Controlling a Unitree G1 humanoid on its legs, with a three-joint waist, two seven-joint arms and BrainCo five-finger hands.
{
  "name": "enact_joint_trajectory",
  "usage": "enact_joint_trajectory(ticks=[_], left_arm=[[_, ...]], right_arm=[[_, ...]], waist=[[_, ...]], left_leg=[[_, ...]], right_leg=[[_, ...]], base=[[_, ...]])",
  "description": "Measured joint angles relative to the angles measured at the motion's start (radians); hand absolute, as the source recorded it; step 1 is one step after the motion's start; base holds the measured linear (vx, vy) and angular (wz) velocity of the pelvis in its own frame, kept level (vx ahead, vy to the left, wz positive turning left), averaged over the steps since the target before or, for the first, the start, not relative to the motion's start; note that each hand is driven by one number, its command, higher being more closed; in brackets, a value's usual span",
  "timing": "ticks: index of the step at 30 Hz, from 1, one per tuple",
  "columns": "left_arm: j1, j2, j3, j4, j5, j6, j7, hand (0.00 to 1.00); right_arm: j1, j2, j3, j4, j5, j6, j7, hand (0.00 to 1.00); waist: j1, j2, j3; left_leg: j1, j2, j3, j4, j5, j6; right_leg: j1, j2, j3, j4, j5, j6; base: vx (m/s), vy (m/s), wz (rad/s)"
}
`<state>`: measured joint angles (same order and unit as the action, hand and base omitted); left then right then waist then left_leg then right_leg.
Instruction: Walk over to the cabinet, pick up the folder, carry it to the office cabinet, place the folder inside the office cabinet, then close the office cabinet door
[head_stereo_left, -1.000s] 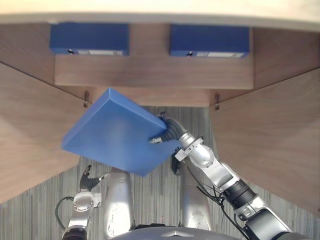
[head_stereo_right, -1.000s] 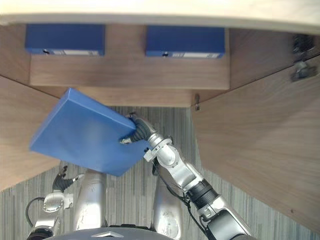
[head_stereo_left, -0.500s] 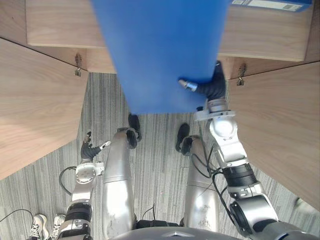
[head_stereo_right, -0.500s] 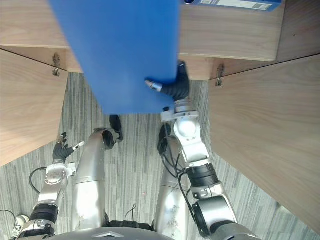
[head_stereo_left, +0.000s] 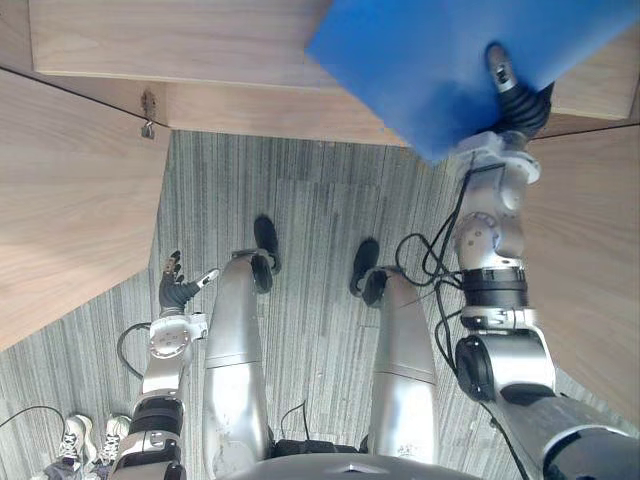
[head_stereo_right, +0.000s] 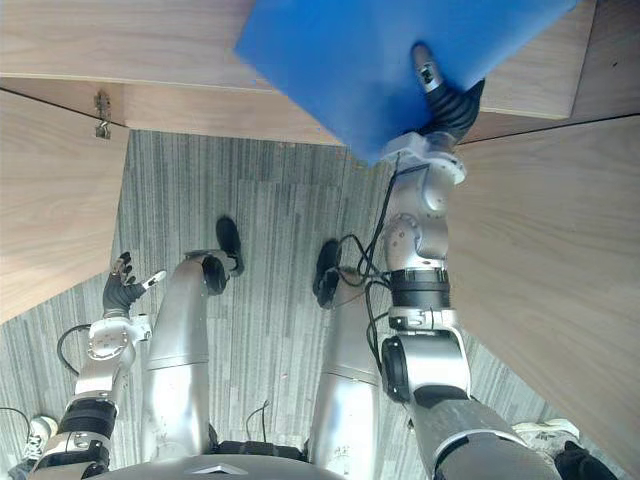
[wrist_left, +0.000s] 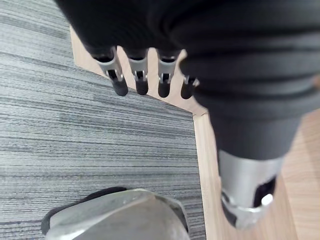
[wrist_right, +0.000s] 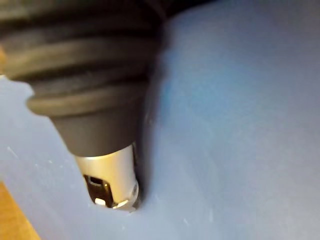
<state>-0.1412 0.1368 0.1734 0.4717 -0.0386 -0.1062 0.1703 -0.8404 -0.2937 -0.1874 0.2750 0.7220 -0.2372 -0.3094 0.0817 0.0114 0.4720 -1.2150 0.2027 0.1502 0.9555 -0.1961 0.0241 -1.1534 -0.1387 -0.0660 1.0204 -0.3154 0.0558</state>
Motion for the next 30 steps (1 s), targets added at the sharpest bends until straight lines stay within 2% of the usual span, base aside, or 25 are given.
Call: enact_joint_trajectory(ticks=[5,13,19,25,26,30], left_arm=[[-0.003,-0.005,-0.001,0.003,-0.003,0.001,0.003,0.0],[-0.009,-0.028,-0.014,0.012,-0.031,0.007,0.024,0.0],[-0.024,-0.071,-0.058,0.011,-0.038,0.008,0.029,0.0],[-0.03,-0.085,-0.06,0.02,-0.038,0.017,0.046,0.0],[-0.032,-0.087,-0.058,0.02,-0.038,0.017,0.048,0.0],[-0.049,-0.104,-0.058,0.021,-0.038,0.018,0.058,0.0]], right_arm=[[-0.087,-0.033,-0.029,0.078,0.137,-0.002,-0.005,1.0],[-0.186,-0.034,-0.02,0.216,0.259,0.006,-0.053,1.0],[-0.232,-0.026,-0.006,0.265,0.264,0.029,-0.092,1.0],[-0.276,0.042,-0.011,0.331,0.273,0.029,-0.123,1.0],[-0.282,0.058,-0.015,0.331,0.273,0.023,-0.132,0.0],[-0.308,0.075,-0.033,0.332,0.282,0.025,-0.141,0.0]], waist=[[0.003,0.0,-0.006],[0.007,0.001,-0.047],[0.008,0.009,-0.059],[0.007,0.009,-0.067],[0.008,0.009,-0.067],[0.009,0.009,-0.067]], left_leg=[[0.0,-0.003,-0.012,-0.029,0.02,-0.008],[0.016,-0.003,-0.022,-0.088,0.057,-0.018],[0.048,-0.003,-0.029,-0.133,0.078,-0.021],[0.068,-0.003,-0.024,-0.174,0.097,-0.029],[0.068,-0.002,-0.026,-0.177,0.1,-0.031],[0.072,-0.004,-0.029,-0.21,0.121,-0.035]], right_leg=[[0.004,0.001,-0.013,-0.019,0.006,-0.008],[0.023,0.006,-0.039,-0.065,0.027,-0.024],[0.063,0.011,-0.056,-0.113,0.046,-0.028],[0.075,0.016,-0.058,-0.142,0.057,-0.035],[0.075,0.019,-0.06,-0.145,0.059,-0.037],[0.076,0.02,-0.069,-0.164,0.068,-0.043]], base=[[-0.01,-0.052,0.05],[-0.01,-0.039,0.03],[0.0,-0.009,0.02],[0.0,-0.012,0.0],[0.0,-0.033,0.01],[-0.01,-0.026,0.04]])
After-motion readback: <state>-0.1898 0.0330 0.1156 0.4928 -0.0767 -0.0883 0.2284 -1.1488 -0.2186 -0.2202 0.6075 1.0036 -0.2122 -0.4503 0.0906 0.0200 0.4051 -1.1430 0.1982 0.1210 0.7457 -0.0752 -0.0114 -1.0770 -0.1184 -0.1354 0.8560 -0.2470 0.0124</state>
